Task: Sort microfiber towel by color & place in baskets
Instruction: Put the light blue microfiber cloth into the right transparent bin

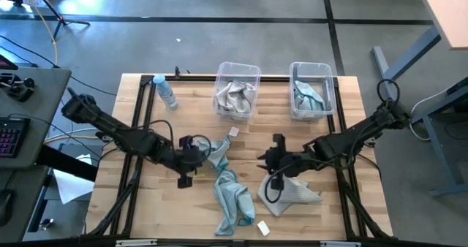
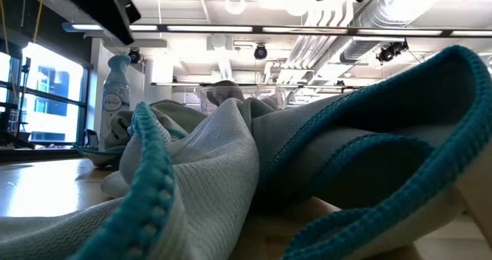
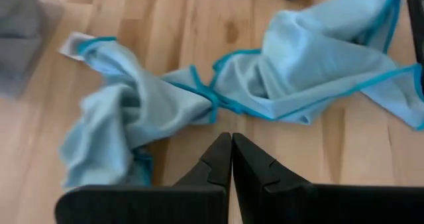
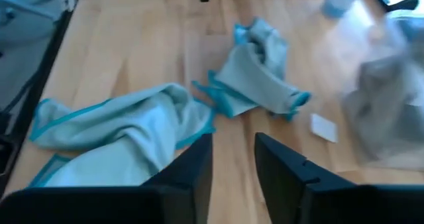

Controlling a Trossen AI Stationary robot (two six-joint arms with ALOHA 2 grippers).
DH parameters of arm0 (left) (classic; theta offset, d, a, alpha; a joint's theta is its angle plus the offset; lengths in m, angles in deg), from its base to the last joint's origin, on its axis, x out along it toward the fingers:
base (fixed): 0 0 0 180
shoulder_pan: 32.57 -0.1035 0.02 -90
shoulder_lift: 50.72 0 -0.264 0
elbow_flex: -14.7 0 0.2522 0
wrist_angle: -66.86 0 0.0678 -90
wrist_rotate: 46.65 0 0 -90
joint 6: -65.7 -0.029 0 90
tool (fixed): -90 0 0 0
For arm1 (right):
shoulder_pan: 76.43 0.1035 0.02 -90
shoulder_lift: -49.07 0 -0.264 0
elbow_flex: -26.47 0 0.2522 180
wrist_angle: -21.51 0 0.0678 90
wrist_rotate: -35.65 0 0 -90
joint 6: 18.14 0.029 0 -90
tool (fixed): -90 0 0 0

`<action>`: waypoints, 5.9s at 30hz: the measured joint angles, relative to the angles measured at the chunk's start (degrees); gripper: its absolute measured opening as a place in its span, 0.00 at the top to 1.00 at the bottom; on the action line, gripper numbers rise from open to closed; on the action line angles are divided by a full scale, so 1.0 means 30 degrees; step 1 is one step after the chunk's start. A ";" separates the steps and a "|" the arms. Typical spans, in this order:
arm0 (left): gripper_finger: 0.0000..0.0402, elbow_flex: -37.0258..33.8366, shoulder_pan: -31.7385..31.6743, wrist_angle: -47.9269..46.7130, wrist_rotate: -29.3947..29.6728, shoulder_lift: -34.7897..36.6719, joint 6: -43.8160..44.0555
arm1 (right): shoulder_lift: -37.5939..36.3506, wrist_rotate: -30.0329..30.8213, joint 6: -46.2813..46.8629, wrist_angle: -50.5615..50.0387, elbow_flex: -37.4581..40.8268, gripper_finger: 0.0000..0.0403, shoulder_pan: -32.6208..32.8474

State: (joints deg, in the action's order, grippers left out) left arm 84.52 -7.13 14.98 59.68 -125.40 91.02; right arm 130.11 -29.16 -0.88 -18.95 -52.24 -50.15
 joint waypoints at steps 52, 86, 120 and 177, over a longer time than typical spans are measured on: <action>1.00 -0.5366 0.5158 0.3110 0.2430 0.6012 -0.1115 | 1.2362 -0.0170 0.8103 -1.2672 -1.5234 0.99 0.1497; 1.00 -0.5359 -0.1673 0.5536 0.3760 0.6003 -0.1654 | -0.6740 1.6625 0.8846 -1.8914 -0.6731 1.00 -0.5224; 1.00 -0.5352 -0.5010 0.7670 0.3768 0.6003 -0.1457 | -0.9023 0.3136 -0.4090 -0.9579 -0.1493 1.00 -1.8820; 1.00 -0.5337 -0.4864 0.7684 0.3760 0.3854 0.0839 | -0.1638 -0.4942 -0.3899 -0.9610 0.0279 0.64 -2.6890</action>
State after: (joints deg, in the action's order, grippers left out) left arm 68.51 -21.72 38.03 70.96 -113.83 93.53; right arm 125.19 -43.99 -12.58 -47.79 -51.40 -130.83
